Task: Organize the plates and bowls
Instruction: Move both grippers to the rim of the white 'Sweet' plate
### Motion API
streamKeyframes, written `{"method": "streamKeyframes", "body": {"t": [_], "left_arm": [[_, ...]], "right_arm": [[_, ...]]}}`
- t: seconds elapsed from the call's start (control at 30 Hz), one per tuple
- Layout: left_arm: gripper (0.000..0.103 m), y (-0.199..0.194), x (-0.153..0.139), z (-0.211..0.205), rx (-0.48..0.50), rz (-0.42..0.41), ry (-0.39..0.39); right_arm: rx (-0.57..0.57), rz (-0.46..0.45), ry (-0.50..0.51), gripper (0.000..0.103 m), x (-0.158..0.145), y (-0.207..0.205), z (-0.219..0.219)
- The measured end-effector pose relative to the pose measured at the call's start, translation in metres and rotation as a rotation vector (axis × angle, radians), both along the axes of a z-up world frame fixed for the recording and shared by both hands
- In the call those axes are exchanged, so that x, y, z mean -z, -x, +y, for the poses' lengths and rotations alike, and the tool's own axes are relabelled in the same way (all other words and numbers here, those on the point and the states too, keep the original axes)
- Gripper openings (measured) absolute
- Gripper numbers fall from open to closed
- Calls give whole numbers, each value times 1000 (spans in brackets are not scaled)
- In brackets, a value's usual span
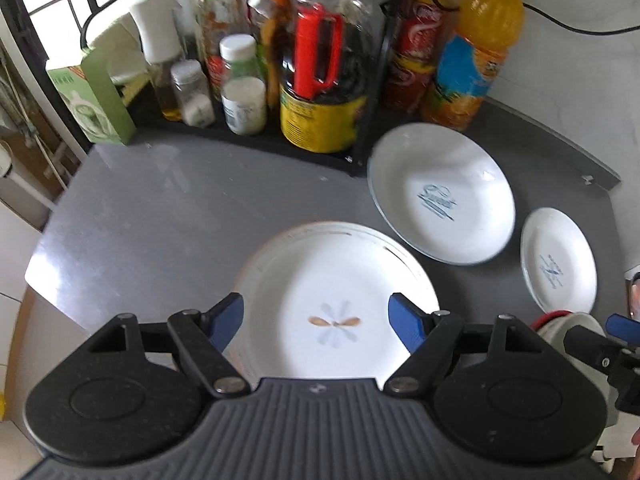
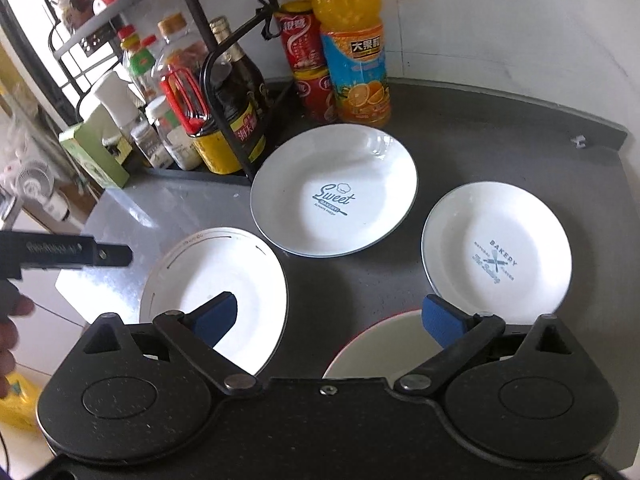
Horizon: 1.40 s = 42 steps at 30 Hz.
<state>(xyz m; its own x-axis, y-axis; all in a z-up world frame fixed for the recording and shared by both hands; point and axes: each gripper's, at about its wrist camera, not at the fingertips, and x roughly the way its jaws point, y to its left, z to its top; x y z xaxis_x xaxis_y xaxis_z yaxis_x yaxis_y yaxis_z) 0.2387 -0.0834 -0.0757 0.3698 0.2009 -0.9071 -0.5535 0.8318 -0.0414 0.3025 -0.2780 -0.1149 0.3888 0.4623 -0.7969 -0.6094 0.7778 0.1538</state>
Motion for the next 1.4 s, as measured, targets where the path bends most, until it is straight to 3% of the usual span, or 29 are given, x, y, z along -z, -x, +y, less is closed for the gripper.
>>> {"method": "streamKeyframes", "body": {"t": [0.2, 0.43, 0.87, 1.07, 1.4], "left_arm": [[78, 0, 0, 23, -20, -4, 5], [78, -16, 6, 33, 14, -11, -15], [77, -69, 31, 40, 94, -70, 27], [69, -96, 50, 53, 105, -95, 85], [50, -136, 92, 71, 108, -54, 170]], "right_arm": [[0, -29, 20, 99, 4, -7, 7], [94, -14, -15, 98, 11, -25, 6], [292, 139, -105, 67, 43, -73, 16], [349, 210, -118, 62, 55, -100, 24], [477, 310, -118, 49, 81, -147, 24]]}}
